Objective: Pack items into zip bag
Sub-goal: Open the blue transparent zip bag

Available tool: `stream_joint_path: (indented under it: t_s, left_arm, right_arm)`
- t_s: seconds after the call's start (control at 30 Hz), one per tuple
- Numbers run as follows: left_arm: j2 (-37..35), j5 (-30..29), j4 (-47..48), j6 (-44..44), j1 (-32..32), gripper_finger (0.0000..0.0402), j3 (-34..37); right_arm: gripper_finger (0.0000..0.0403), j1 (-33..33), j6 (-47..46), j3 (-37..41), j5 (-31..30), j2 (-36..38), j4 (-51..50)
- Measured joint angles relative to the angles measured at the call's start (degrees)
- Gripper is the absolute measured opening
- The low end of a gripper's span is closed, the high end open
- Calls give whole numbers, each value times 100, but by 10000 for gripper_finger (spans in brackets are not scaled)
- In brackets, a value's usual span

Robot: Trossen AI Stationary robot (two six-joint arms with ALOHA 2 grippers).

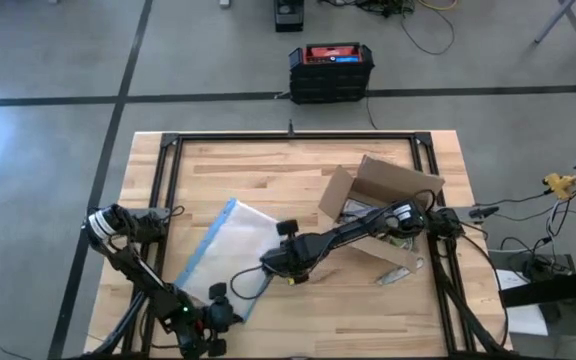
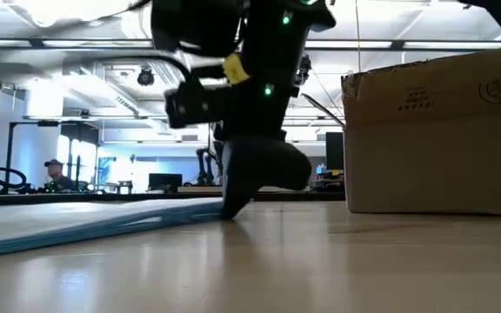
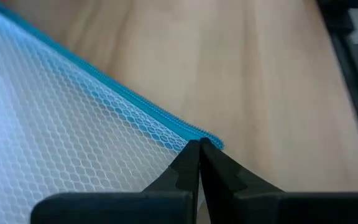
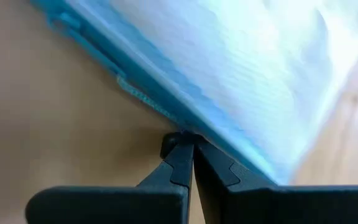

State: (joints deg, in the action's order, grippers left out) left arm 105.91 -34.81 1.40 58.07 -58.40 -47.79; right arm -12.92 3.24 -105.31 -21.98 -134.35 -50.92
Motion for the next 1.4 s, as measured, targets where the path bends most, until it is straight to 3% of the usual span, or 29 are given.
stream_joint_path:
  t_s: [0.2,0.5,0.8,0.97,1.13,1.4]
  left_arm:
    - [-152,221,249,738,-231,0,2]
    - [-154,197,477,1846,-546,0,-9]
    - [-194,111,587,2113,-644,0,-9]
    - [-216,69,685,2052,-622,0,-7]
    - [-222,68,734,2121,-630,0,-7]
    - [-230,168,745,2277,-651,0,-7]
  right_arm:
    - [0,389,235,19,-525,129,-615]
    - [0,877,382,38,-647,302,-1143]
    - [0,500,328,25,-884,725,-973]
    - [0,13,335,216,31,861,-146]
    - [0,-34,422,760,700,855,741]
    - [0,172,129,1230,303,901,421]
